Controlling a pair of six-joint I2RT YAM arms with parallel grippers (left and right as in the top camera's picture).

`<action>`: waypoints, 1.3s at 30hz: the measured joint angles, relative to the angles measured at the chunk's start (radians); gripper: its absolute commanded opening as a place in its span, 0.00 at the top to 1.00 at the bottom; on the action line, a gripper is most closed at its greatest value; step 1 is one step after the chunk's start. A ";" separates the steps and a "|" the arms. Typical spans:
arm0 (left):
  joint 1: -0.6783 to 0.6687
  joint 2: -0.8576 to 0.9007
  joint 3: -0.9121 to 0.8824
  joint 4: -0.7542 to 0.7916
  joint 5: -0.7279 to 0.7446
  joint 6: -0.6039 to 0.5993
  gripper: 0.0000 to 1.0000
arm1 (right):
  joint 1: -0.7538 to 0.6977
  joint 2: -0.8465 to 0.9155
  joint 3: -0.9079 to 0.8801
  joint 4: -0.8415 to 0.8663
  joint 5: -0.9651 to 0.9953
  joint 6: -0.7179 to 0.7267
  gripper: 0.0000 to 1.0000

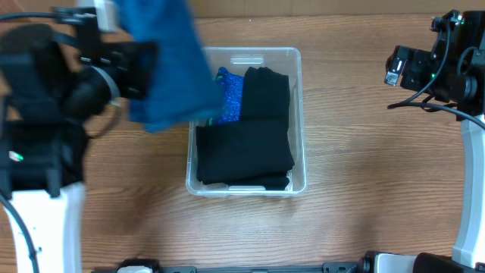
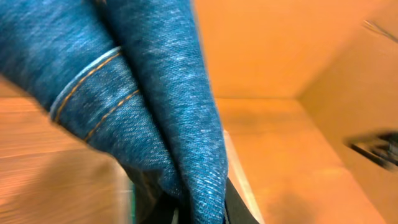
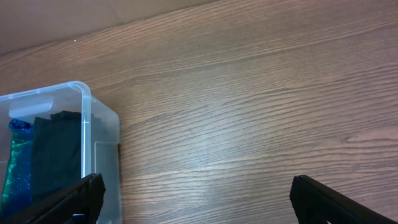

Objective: Pack container
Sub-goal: 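Lay the denim towel on top of the clothes in the container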

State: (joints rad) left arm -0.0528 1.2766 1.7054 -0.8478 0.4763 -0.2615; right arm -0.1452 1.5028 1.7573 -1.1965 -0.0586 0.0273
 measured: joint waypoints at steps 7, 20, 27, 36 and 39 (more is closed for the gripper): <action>-0.402 0.076 -0.004 -0.006 -0.206 -0.192 0.96 | 0.000 0.000 0.000 0.000 0.007 -0.001 0.00; -0.477 0.509 -0.005 0.069 -0.251 -0.236 0.96 | 0.000 0.000 0.000 -0.008 0.007 -0.001 0.00; -0.441 0.508 0.020 -0.127 -0.327 -0.198 0.67 | 0.000 0.000 0.000 -0.008 0.007 -0.002 0.00; -0.258 0.487 0.019 -0.351 -0.484 -0.108 0.56 | 0.000 0.000 0.000 -0.008 0.007 -0.001 0.00; -0.227 0.432 0.021 -0.248 -0.512 -0.066 0.90 | 0.000 0.000 0.000 -0.007 0.007 -0.002 0.00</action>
State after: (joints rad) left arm -0.2794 1.7088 1.7260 -1.0958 -0.0357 -0.3271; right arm -0.1452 1.5028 1.7569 -1.2037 -0.0513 0.0257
